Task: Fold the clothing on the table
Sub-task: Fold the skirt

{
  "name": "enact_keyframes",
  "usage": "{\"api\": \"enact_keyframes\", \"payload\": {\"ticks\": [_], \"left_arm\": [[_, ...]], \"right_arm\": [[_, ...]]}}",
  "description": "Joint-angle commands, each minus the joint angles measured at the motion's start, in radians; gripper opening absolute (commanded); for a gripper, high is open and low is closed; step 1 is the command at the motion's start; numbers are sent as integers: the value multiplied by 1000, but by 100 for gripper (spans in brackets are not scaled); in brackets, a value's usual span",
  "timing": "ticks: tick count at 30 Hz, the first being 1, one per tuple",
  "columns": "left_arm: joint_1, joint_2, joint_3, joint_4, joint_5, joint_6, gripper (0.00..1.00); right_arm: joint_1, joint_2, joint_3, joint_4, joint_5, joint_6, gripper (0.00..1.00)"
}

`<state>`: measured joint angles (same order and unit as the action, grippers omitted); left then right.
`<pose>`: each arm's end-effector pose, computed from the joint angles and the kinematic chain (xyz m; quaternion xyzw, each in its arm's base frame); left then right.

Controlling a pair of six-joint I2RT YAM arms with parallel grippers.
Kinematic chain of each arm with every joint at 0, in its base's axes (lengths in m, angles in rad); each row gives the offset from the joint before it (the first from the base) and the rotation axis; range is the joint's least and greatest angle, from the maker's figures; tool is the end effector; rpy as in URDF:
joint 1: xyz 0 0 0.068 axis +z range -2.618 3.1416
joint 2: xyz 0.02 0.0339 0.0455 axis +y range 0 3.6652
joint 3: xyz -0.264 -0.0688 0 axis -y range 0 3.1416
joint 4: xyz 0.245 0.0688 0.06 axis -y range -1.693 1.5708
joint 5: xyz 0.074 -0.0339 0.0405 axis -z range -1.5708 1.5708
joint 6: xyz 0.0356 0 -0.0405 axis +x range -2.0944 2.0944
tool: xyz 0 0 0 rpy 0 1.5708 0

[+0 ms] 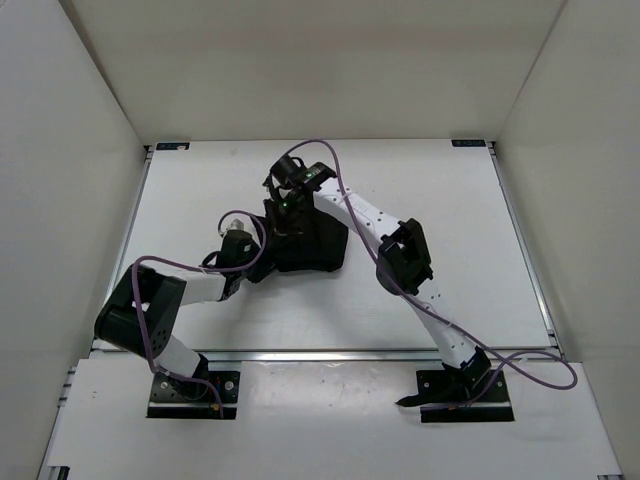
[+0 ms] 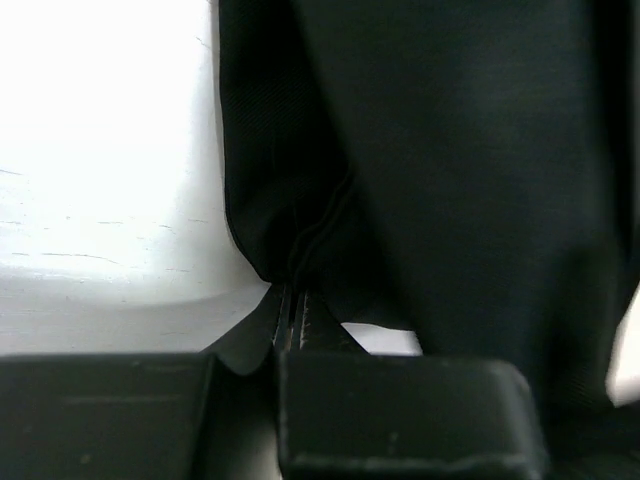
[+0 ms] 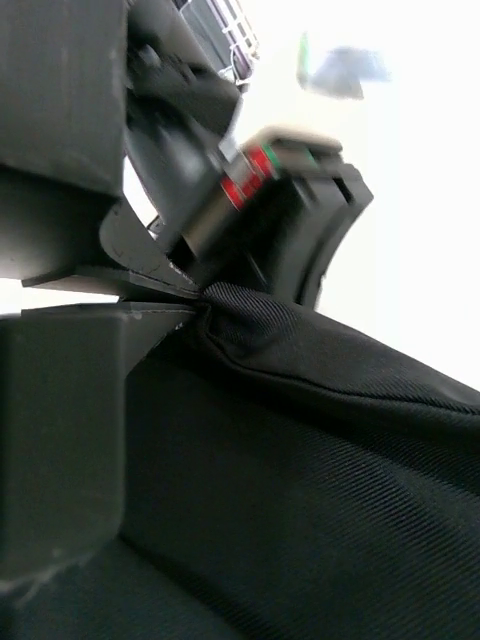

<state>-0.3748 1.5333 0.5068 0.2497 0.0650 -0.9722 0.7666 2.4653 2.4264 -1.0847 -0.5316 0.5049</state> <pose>0.2471 -0.0997 0.1220 -0.2592 0.8846 -0.2645 0.2834 0.3608 0.3725 0.2348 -0.1805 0.9252 0.3331 0.0201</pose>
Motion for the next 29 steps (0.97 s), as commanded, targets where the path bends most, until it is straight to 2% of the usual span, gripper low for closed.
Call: {"api": "enact_keyframes", "payload": {"ticks": [1, 3, 5, 6, 7, 9, 12, 17, 21, 24, 25, 26, 27, 29], "left_arm": [[14, 7, -51, -29, 2, 37, 4], [22, -10, -59, -27, 13, 44, 15], [40, -21, -59, -46, 41, 44, 39], [50, -39, -53, -84, 48, 40, 46], [53, -53, -50, -113, 65, 33, 49], [66, -110, -39, -232, 96, 30, 52], [86, -229, -71, -355, 122, 36, 54], [146, -444, -116, -503, 127, 75, 56], [165, -533, -97, -610, 110, 118, 58], [166, -579, -96, -645, 107, 125, 58], [166, -587, -93, -659, 110, 135, 58], [166, -598, -91, -661, 107, 136, 59], [169, -605, -93, -668, 114, 136, 59], [172, -621, -99, -687, 108, 141, 59]], "right_arm": [[7, 46, 45, -24, -41, 12, 3], [2, 57, 69, -32, -62, 6, 15], [-1, 64, 132, -69, -21, 7, 29], [-3, 63, 169, -73, 25, 0, 32], [-4, 57, 183, -93, 54, 4, 39], [-29, 20, 203, -103, 97, 14, 52], [-61, -73, 162, -87, 176, 8, 59], [-147, -209, 30, -60, 196, -52, 61], [-214, -325, -113, -9, 168, -69, 60], [-242, -475, -343, 116, 151, -69, 58], [-265, -561, -469, 220, 110, -54, 63], [-279, -642, -610, 330, 93, -39, 73], [-305, -729, -747, 452, 9, -31, 85], [-373, -819, -910, 617, -100, 27, 100]]}}
